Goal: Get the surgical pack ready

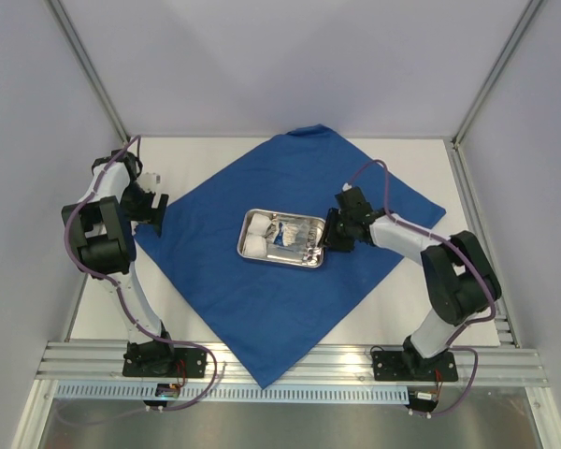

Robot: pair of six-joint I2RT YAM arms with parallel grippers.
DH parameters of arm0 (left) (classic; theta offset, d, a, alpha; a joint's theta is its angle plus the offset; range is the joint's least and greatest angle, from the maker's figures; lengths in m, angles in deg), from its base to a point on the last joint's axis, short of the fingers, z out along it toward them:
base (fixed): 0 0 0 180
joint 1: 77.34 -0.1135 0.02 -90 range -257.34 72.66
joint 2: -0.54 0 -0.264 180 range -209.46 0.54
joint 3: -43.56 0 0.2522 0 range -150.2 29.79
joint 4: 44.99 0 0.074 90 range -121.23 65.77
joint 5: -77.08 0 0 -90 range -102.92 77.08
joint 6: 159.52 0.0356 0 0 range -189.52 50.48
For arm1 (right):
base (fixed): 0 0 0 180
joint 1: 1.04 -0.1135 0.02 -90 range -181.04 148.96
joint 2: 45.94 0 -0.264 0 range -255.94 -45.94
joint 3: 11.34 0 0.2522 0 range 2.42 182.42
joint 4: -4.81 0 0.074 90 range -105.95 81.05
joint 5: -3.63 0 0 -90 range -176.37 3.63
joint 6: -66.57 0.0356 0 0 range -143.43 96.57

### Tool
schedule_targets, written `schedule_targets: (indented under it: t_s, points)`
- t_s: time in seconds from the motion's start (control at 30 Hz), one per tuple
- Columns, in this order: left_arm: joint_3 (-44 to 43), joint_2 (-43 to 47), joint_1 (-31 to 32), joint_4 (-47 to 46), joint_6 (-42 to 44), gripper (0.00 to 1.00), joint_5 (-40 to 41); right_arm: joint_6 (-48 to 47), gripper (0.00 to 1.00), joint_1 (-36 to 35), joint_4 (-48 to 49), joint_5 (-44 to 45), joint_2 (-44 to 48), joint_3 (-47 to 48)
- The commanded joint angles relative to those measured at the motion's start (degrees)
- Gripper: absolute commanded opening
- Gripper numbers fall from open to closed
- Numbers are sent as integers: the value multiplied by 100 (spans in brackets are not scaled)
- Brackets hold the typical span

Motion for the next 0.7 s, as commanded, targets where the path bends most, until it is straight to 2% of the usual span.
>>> schedule_targets:
  t_s: [0.0,0.1,0.2,0.27,0.3,0.37,0.43,0.53,0.67]
  points:
    - [-45,186,-18,64,-30,96,-124,-326,44,-48,-325,377,595,44]
    - [-62,256,-18,160,-74,96,-124,-808,53,-48,-693,597,1140,245]
    - [-80,414,-18,292,-153,96,-194,-1467,57,-153,-1045,554,1562,544]
    - [-89,572,-18,407,-171,96,-282,-2012,58,-495,-1213,396,1782,789]
    - [-89,616,-18,529,-153,96,-387,-2685,59,-888,-1492,352,1861,895]
    - [-80,783,-26,635,-127,96,-467,-3295,60,-1390,-1845,220,1879,1106]
    - [51,1002,-26,758,-75,96,-467,-4093,60,-2216,-2241,71,1958,1090]
    - [332,1406,-18,873,118,96,-467,-4615,61,-3234,-2199,-96,2248,669]
    - [850,1890,-26,873,391,96,-161,-4713,62,-4308,-1506,-115,2556,45]
